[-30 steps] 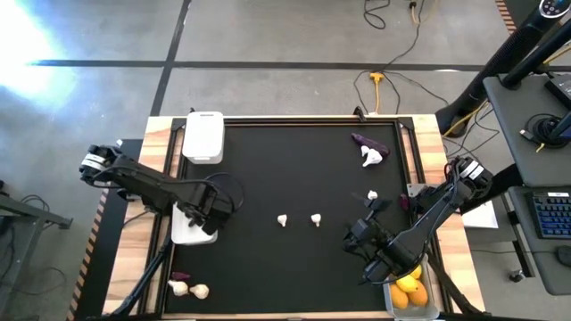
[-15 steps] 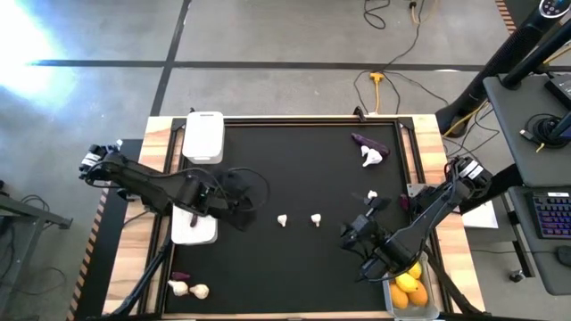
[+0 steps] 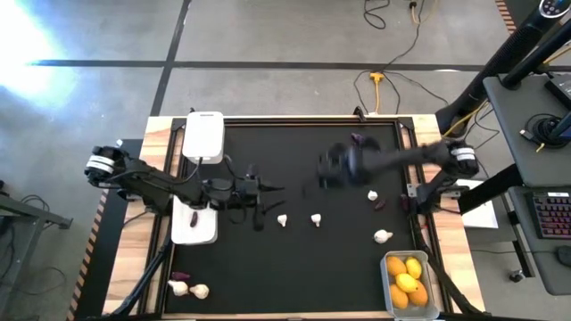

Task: Sort produce into baskets
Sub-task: Put the eggplant into the bottom white bin

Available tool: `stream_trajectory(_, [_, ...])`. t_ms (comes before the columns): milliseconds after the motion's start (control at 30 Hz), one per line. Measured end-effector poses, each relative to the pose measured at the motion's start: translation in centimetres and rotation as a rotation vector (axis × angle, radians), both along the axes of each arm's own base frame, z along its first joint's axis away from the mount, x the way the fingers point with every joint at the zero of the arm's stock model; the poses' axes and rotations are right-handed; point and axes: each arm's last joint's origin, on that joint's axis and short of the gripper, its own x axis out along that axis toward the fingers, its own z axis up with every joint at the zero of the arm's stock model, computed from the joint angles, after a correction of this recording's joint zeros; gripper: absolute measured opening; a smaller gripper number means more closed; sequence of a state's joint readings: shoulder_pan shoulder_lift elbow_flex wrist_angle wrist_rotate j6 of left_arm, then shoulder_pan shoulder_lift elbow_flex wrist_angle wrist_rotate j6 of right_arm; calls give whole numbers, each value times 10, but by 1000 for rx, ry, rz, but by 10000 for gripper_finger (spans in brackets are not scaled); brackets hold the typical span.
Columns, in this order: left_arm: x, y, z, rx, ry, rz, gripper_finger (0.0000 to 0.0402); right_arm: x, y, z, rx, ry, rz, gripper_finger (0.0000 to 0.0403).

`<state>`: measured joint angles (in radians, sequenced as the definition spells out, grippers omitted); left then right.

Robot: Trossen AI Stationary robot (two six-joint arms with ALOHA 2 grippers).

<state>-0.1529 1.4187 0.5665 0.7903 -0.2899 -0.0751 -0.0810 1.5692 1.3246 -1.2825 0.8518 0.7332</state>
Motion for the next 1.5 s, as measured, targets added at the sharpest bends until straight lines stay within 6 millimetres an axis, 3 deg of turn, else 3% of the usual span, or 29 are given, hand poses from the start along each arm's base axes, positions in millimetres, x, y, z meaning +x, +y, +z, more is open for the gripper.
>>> stream_trajectory(133, [-1,1,-3,-6,15,-58,169,-12,-77,-4,146,61,-58,363])
stream_trajectory(233, [-1,0,-4,15,36,-66,169,-30,-122,-12,293,39,-88,363])
stream_trajectory(367, [0,1,-2,53,46,-60,169,-49,-168,-25,457,-103,-173,363])
stream_trajectory(467, [1,1,0,56,37,-60,169,-58,-190,-43,599,-153,-191,363])
stream_trajectory(633, [1,1,0,74,44,-59,169,-60,-204,-80,741,-84,-195,363])
stream_trajectory(833, [1,1,-1,77,45,-59,169,-63,-214,-110,810,-4,-210,360])
stream_trajectory(967, [1,1,0,77,45,-59,169,-66,-216,-112,818,19,-211,331])
stream_trajectory(1500, [5,0,7,44,43,-56,169,-71,-220,-111,766,58,-219,152])
